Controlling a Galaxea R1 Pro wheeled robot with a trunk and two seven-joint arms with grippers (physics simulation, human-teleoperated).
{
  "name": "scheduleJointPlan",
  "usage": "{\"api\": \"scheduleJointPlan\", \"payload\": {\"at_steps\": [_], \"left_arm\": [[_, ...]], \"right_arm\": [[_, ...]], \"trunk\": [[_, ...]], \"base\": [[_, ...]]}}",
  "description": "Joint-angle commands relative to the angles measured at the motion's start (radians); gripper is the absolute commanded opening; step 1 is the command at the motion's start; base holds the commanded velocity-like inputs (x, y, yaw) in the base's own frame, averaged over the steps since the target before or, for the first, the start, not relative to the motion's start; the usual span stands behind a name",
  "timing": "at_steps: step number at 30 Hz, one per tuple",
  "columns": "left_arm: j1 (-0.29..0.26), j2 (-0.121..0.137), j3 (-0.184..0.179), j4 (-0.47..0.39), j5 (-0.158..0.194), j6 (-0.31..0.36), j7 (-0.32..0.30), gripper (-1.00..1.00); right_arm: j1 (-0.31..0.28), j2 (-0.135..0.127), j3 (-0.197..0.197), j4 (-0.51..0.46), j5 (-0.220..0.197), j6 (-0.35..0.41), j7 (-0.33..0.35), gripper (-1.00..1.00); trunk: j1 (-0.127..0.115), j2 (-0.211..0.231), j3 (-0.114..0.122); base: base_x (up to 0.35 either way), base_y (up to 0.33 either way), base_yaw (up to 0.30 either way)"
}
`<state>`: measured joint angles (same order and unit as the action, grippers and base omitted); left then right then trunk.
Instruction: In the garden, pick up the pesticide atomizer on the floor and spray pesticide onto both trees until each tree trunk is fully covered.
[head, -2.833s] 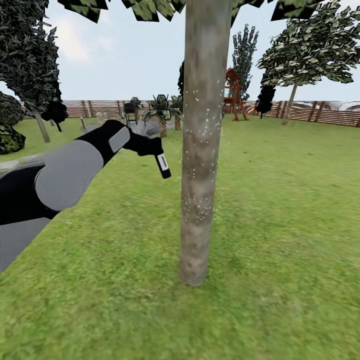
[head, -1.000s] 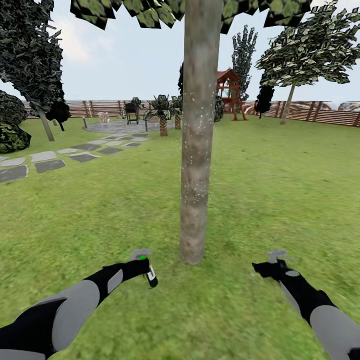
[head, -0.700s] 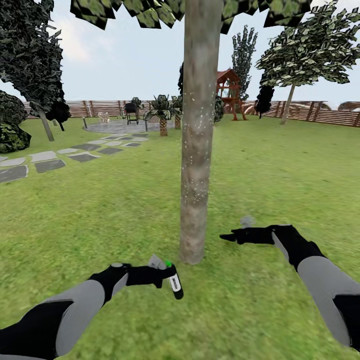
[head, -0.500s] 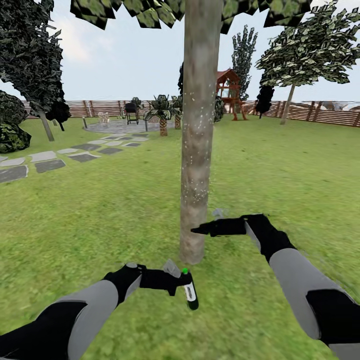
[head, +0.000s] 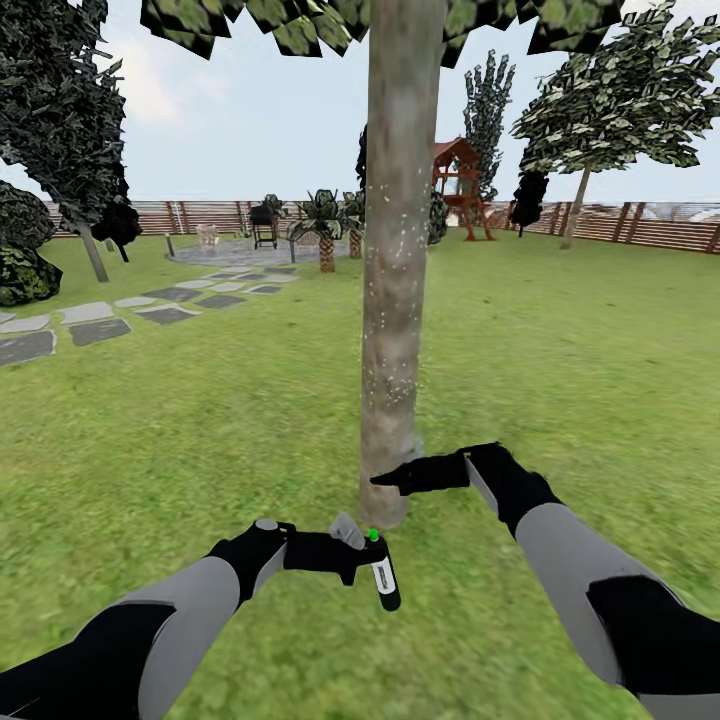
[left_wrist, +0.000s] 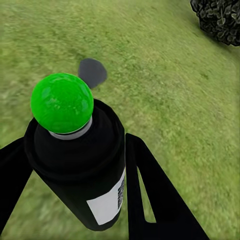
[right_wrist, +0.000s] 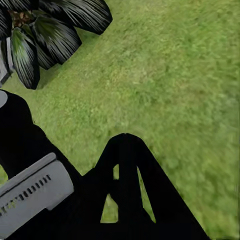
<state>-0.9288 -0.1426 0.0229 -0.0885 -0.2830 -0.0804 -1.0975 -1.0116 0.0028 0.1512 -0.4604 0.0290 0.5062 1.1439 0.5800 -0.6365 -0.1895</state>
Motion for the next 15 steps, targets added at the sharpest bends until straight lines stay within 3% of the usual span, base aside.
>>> {"api": "scheduleJointPlan", "payload": {"at_steps": [1, 2, 5, 15], "left_arm": [[-0.001, 0.0, 0.005, 0.0, -0.007, -0.008, -0.001, -1.0], [-0.001, 0.0, 0.005, 0.0, -0.006, -0.009, -0.001, -1.0], [-0.001, 0.0, 0.005, 0.0, -0.006, -0.009, -0.001, -1.0], [-0.001, 0.0, 0.0, -0.001, -0.005, -0.009, -0.001, -1.0]], "right_arm": [[-0.001, 0.0, 0.035, 0.011, 0.002, 0.008, 0.001, -1.0], [-0.001, 0.0, 0.073, 0.021, 0.002, 0.007, -0.002, -1.0], [-0.001, 0.0, 0.1, 0.035, 0.002, 0.006, -0.004, -1.0], [0.005, 0.002, 0.114, 0.063, 0.002, 0.005, -0.006, -1.0]], "trunk": [[0.0, -0.002, -0.002], [0.0, -0.002, -0.002], [0.0, -0.002, -0.002], [0.0, -0.002, -0.002]], "base": [[0.0, 0.0, 0.0], [0.0, 0.0, 0.0], [0.0, 0.0, 0.0], [0.0, 0.0, 0.0]]}}
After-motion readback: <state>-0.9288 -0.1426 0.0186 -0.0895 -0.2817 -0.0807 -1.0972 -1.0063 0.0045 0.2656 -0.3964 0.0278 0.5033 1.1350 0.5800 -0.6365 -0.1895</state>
